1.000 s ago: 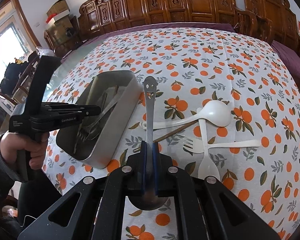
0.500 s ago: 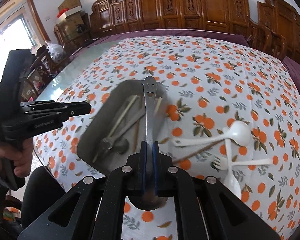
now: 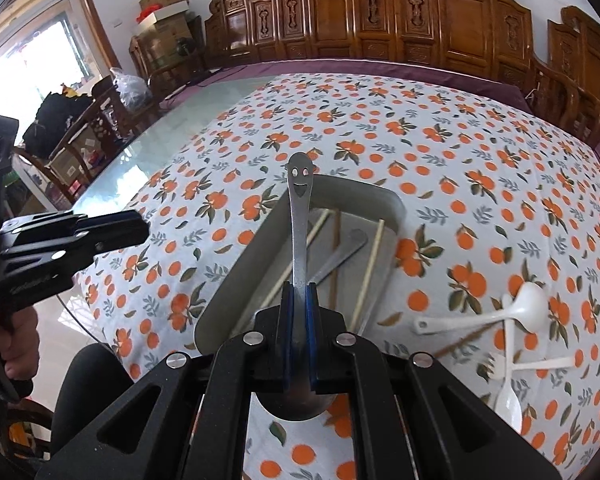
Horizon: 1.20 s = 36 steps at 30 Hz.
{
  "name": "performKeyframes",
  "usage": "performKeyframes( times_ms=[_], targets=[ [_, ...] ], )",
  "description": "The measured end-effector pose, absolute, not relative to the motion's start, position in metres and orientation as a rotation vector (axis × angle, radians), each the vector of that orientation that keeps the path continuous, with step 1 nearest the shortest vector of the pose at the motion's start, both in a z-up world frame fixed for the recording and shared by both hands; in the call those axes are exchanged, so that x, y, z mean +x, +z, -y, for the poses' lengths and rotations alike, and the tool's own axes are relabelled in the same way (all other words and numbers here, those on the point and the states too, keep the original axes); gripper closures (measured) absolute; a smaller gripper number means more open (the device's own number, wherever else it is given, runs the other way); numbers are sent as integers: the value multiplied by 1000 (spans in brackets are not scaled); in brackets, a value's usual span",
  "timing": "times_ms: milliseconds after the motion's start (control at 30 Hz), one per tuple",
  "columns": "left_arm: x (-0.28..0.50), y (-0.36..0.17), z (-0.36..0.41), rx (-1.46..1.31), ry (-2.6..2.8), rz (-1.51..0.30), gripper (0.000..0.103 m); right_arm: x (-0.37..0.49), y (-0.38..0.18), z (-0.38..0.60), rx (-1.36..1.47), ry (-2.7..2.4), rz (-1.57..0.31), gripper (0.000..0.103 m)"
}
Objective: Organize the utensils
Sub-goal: 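Lower the smiley-face spoon into the silver tray and open the right gripper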
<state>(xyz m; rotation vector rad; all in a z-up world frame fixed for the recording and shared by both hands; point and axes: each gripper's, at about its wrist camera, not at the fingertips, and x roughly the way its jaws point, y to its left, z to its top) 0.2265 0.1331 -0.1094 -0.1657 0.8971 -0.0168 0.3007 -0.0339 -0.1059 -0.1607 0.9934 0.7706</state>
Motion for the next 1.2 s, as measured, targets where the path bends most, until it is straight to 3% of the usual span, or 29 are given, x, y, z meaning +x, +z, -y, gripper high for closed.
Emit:
performKeyframes(
  times_ms=[200, 600, 1200],
  targets=[
    [218, -108, -142, -175, -1, -891, 84, 310, -120, 17, -168, 769, -1022, 96],
    [210, -108, -153, -180, 22, -893, 83, 334, -163, 3, -185, 704, -1107, 96],
    [207, -107, -146, -172, 18, -896, 81, 333, -176, -10, -245, 714, -1137, 95]
  ],
)
